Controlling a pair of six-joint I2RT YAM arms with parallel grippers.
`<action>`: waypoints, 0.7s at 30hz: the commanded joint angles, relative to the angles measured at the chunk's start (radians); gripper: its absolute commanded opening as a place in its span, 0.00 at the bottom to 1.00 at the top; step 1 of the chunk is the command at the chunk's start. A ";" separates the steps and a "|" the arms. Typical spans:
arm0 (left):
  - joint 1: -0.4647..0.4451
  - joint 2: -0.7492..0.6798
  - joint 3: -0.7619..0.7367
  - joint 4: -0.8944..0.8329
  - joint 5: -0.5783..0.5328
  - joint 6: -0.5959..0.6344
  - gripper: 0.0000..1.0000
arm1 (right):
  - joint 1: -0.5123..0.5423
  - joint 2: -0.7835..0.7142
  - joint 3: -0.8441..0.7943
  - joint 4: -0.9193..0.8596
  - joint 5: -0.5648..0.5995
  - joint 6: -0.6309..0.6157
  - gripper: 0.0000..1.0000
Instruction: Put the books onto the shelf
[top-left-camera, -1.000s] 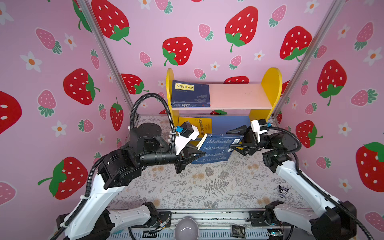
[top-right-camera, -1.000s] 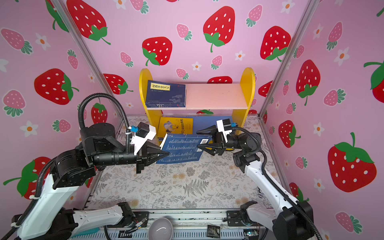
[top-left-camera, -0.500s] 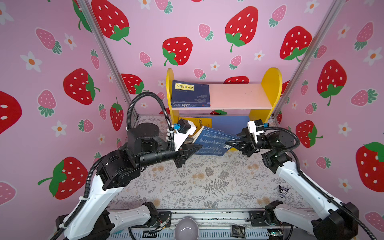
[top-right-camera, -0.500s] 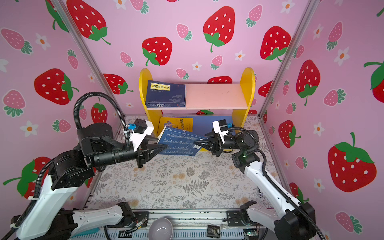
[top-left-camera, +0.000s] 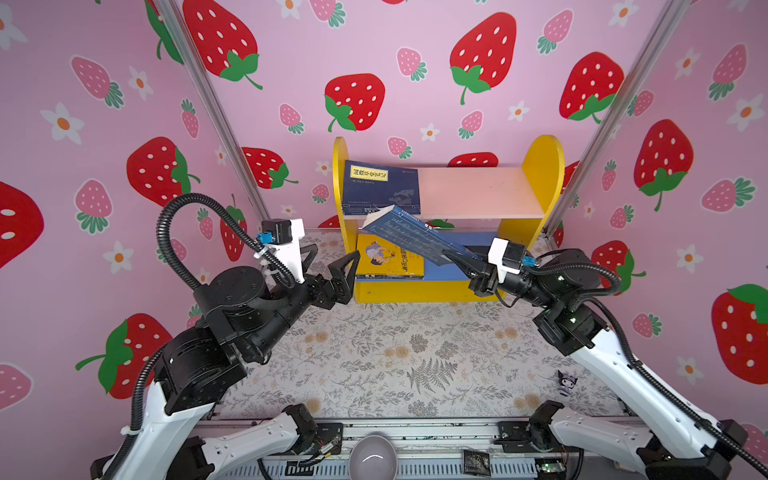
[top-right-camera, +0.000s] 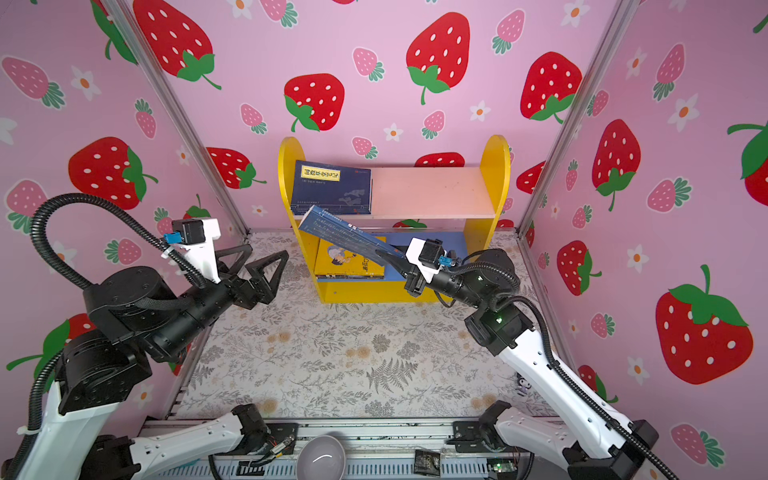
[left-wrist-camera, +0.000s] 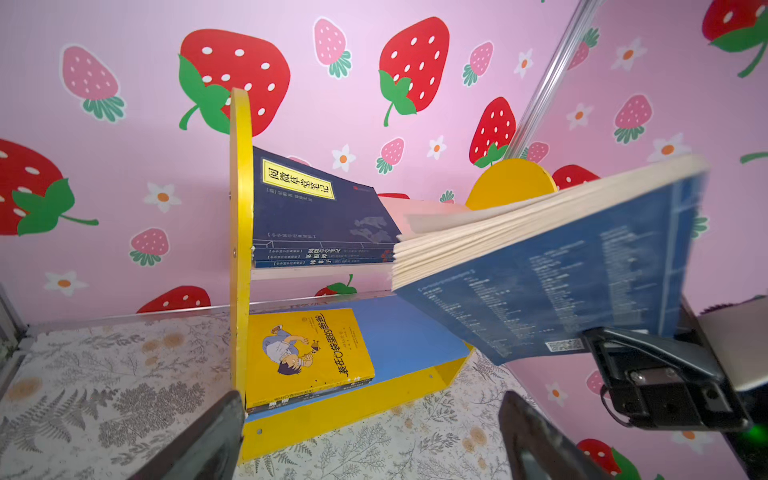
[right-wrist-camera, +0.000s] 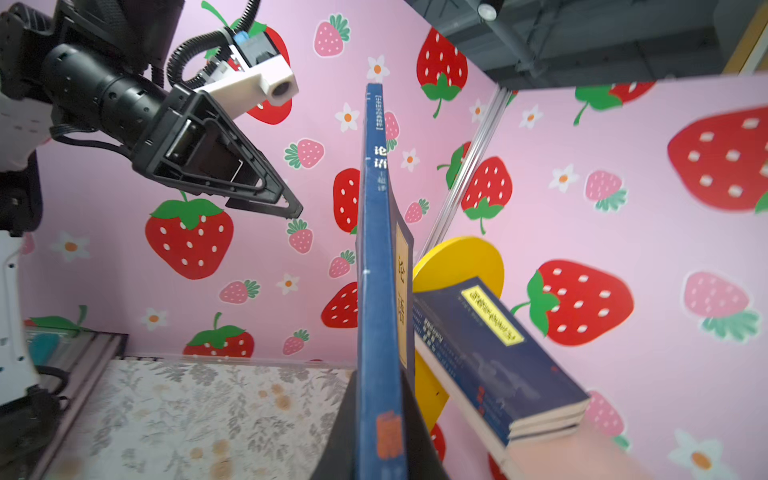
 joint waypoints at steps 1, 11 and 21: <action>0.003 -0.036 0.049 -0.029 -0.019 -0.123 0.97 | 0.092 0.022 0.086 0.021 0.201 -0.330 0.00; 0.002 0.089 0.319 -0.213 0.028 -0.167 0.98 | 0.308 0.347 -0.025 0.665 0.815 -1.217 0.00; 0.007 0.167 0.424 -0.286 -0.001 -0.184 0.99 | 0.309 0.341 -0.079 0.831 0.787 -1.235 0.00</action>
